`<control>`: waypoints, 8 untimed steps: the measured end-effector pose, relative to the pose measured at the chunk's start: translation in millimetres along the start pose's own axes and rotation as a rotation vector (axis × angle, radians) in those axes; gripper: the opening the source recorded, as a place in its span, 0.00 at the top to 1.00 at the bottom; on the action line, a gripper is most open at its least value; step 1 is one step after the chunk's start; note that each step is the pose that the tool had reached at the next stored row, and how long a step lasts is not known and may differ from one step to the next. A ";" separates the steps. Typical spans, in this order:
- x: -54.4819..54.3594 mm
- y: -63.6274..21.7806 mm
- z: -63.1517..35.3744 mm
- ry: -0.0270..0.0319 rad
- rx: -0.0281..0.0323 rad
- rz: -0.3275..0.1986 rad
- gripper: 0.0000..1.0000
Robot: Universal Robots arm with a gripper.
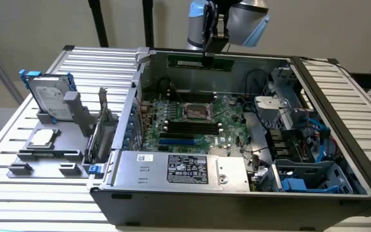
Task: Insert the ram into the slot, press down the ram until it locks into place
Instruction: 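Insert the ram into the slot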
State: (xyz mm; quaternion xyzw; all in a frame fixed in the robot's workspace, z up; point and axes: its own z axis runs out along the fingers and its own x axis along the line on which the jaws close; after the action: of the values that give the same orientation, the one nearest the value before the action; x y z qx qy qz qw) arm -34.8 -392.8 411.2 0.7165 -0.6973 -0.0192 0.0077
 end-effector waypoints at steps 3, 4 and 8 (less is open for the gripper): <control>0.0 0.0 0.0 -0.0001 0.0000 0.000 0.87; 0.0 0.0 -0.1 -0.0001 0.0000 0.000 0.87; 0.0 0.0 -0.2 0.0001 0.0000 0.000 0.87</control>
State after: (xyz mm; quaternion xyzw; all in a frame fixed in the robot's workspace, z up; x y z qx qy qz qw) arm -34.7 -392.8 411.4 0.7165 -0.6973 -0.0192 0.0077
